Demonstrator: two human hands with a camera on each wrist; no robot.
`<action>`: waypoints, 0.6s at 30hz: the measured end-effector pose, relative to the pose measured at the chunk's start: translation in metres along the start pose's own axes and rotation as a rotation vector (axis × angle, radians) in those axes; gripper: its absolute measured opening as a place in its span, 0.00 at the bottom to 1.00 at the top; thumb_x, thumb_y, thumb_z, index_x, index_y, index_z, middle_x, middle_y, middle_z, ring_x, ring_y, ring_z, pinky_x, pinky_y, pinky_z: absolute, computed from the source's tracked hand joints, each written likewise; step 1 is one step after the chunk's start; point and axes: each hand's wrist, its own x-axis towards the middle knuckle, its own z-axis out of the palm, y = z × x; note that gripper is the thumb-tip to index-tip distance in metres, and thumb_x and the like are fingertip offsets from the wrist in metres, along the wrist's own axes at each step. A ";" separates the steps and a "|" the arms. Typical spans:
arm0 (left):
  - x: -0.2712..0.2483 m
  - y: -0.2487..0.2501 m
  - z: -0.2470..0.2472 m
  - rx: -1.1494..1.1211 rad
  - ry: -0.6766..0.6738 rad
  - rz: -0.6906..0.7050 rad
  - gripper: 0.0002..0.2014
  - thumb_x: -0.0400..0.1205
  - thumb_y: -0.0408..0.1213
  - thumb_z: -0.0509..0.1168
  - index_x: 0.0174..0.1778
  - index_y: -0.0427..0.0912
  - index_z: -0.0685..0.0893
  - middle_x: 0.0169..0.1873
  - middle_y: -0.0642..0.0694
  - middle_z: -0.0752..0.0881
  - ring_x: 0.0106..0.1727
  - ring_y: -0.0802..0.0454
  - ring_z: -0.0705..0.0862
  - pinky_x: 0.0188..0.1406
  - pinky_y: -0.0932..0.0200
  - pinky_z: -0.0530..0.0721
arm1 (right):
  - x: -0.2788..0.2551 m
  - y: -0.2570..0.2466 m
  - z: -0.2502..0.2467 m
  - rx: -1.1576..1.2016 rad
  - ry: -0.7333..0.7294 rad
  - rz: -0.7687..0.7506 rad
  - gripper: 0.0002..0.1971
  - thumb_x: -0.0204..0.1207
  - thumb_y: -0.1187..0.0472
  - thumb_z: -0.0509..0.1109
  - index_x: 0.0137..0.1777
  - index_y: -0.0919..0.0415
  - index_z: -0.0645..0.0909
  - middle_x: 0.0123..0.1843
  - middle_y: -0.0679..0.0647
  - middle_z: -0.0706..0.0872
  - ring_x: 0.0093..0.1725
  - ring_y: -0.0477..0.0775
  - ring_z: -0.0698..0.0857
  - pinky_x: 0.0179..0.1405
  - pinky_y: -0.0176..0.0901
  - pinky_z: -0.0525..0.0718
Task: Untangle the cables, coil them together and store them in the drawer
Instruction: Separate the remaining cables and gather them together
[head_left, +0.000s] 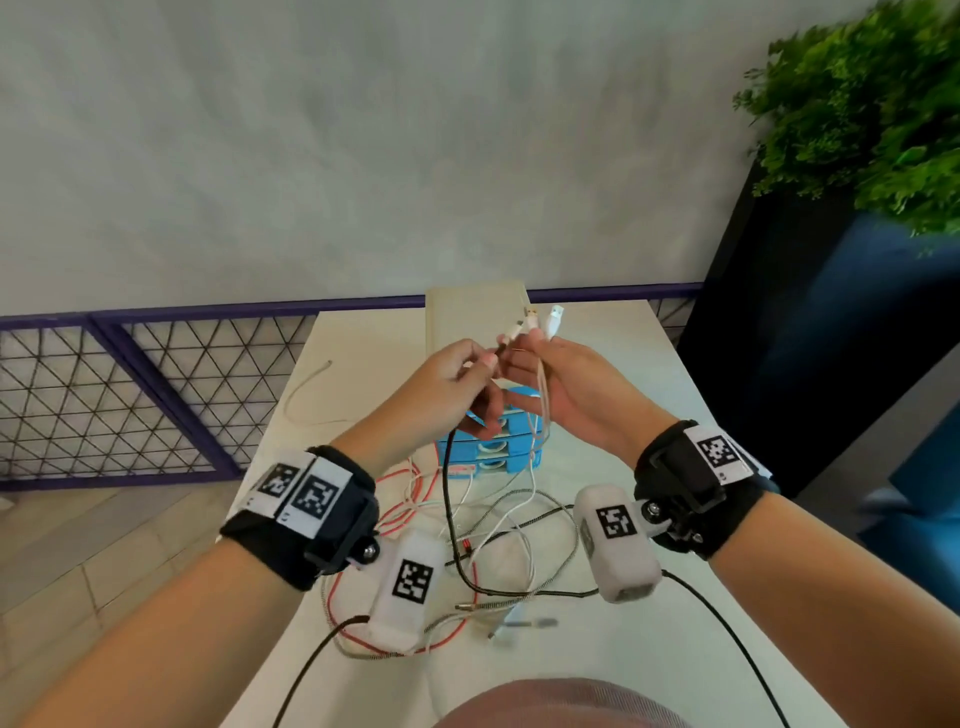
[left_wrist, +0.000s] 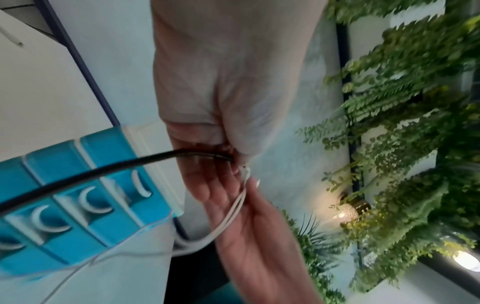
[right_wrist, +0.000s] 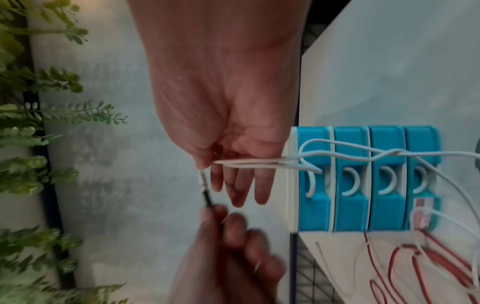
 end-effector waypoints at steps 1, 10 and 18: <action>0.002 -0.004 0.005 -0.004 0.024 0.000 0.09 0.89 0.38 0.51 0.50 0.36 0.72 0.29 0.39 0.82 0.24 0.51 0.83 0.27 0.56 0.86 | 0.000 0.000 0.006 -0.012 -0.017 -0.007 0.21 0.87 0.53 0.57 0.66 0.70 0.78 0.60 0.66 0.86 0.50 0.62 0.89 0.48 0.52 0.88; 0.004 -0.028 0.029 0.073 -0.073 0.052 0.21 0.82 0.60 0.58 0.59 0.46 0.77 0.49 0.52 0.87 0.55 0.53 0.85 0.57 0.58 0.81 | 0.001 -0.012 0.037 0.082 0.119 -0.227 0.13 0.89 0.54 0.53 0.47 0.62 0.72 0.54 0.64 0.89 0.51 0.56 0.91 0.55 0.48 0.89; 0.014 -0.060 0.014 0.392 -0.173 0.097 0.12 0.84 0.44 0.62 0.42 0.37 0.76 0.26 0.48 0.81 0.27 0.59 0.80 0.32 0.68 0.77 | 0.000 -0.050 0.017 0.016 0.250 -0.297 0.16 0.88 0.51 0.53 0.39 0.55 0.70 0.22 0.45 0.63 0.17 0.42 0.57 0.13 0.31 0.56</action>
